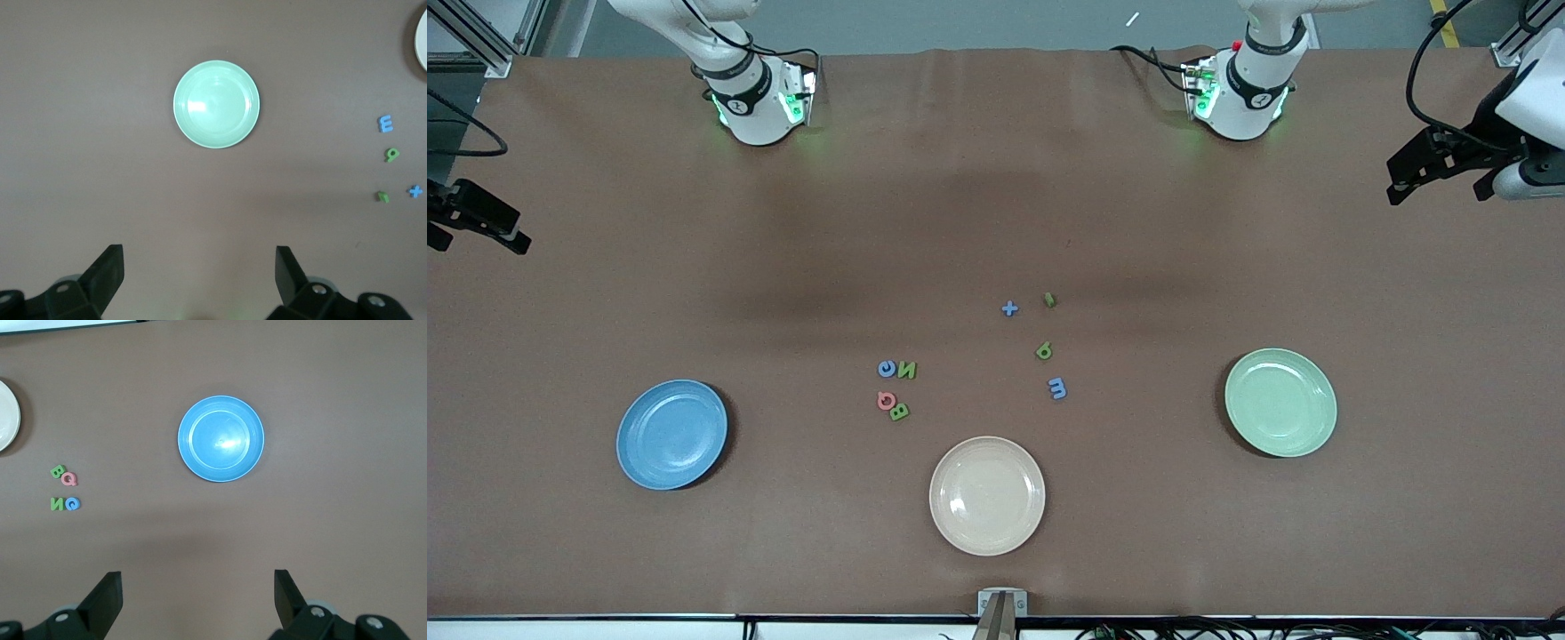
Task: Sort uppercase to blue plate, lowercase to green plate
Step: 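Reach the left gripper toward the green u-shaped letter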
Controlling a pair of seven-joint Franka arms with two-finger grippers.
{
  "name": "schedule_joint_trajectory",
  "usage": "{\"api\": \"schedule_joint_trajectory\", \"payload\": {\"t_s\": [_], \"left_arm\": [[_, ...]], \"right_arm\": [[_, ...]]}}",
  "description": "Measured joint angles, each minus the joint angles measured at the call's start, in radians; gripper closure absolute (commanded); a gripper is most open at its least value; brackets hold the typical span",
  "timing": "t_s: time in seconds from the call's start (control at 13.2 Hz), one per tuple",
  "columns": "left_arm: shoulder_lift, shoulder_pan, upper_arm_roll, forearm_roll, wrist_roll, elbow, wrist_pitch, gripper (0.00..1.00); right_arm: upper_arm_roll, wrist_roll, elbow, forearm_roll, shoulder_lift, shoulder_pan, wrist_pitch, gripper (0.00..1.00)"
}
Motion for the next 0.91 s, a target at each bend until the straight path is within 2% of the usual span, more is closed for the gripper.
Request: {"api": "schedule_joint_trajectory", "payload": {"t_s": [0.3, 0.68, 0.91], "left_arm": [[0.020, 0.000, -0.003, 0.000, 0.000, 0.004, -0.014, 0.00], [0.160, -0.006, -0.005, -0.010, -0.006, 0.055, 0.001, 0.00], [0.242, -0.054, -0.020, -0.010, -0.087, 0.012, 0.148, 0.00]], "right_arm": [[0.000, 0.000, 0.000, 0.000, 0.000, 0.000, 0.000, 0.00], [0.000, 0.001, 0.000, 0.000, 0.000, 0.000, -0.009, 0.00], [0.000, 0.001, 0.000, 0.000, 0.000, 0.000, -0.010, 0.00]]}}
